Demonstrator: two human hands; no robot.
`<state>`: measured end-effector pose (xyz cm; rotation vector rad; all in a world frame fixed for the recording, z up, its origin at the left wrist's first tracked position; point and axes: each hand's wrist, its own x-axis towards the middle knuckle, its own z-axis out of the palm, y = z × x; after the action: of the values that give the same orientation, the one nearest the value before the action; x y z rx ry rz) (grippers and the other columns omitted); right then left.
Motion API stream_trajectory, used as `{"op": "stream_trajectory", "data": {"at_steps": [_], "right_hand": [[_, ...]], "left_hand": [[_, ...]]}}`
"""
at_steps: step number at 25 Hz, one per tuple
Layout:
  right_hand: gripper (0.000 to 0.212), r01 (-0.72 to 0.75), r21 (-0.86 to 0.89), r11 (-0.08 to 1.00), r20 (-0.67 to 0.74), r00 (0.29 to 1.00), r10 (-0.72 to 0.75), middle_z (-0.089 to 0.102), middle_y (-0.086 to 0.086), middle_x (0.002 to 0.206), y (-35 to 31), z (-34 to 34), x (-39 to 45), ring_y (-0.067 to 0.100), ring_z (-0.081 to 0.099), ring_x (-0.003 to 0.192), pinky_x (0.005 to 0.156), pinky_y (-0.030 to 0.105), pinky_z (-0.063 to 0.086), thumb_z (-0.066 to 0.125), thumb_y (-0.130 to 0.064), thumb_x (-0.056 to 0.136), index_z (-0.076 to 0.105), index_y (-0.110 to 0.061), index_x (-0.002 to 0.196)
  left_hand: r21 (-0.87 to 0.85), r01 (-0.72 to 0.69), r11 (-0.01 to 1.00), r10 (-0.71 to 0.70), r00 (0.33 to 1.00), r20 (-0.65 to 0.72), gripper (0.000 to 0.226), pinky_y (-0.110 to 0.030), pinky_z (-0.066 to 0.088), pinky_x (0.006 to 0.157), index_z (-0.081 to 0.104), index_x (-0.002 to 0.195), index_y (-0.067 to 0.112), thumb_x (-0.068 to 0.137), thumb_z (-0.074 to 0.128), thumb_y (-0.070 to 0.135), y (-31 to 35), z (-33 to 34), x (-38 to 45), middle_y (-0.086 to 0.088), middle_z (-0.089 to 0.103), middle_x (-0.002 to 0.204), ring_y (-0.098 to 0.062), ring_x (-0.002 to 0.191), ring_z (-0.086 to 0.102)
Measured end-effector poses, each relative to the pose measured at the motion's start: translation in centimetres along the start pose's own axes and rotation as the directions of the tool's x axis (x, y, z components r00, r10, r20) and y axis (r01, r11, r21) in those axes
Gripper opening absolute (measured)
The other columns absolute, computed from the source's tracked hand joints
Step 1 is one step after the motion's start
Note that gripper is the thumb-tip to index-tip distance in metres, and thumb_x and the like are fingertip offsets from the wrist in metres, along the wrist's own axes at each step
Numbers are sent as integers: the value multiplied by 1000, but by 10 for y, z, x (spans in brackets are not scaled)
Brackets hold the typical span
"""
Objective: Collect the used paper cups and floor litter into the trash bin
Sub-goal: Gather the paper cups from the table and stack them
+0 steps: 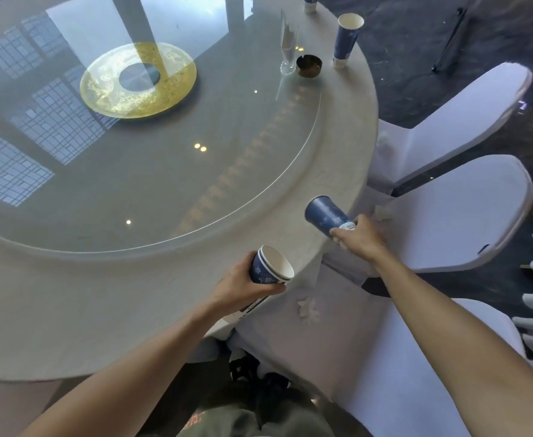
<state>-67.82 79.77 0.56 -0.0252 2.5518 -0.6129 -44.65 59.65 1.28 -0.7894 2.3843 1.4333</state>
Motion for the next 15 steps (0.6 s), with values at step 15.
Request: {"op": "stream_trajectory", "data": {"at_steps": [15], "right_hand": [[35,-13,768,640,171,967,-186,75,-6,116,-2,36,-164,-2,72,99,74,12,52,71,-16,94,61,-17,128]], "left_hand": [[-114,-206,972,225,957,181,80,-44,63,92,54,130,37,62,93,47,18,33,13,10,74,117,-11,104,74]]}}
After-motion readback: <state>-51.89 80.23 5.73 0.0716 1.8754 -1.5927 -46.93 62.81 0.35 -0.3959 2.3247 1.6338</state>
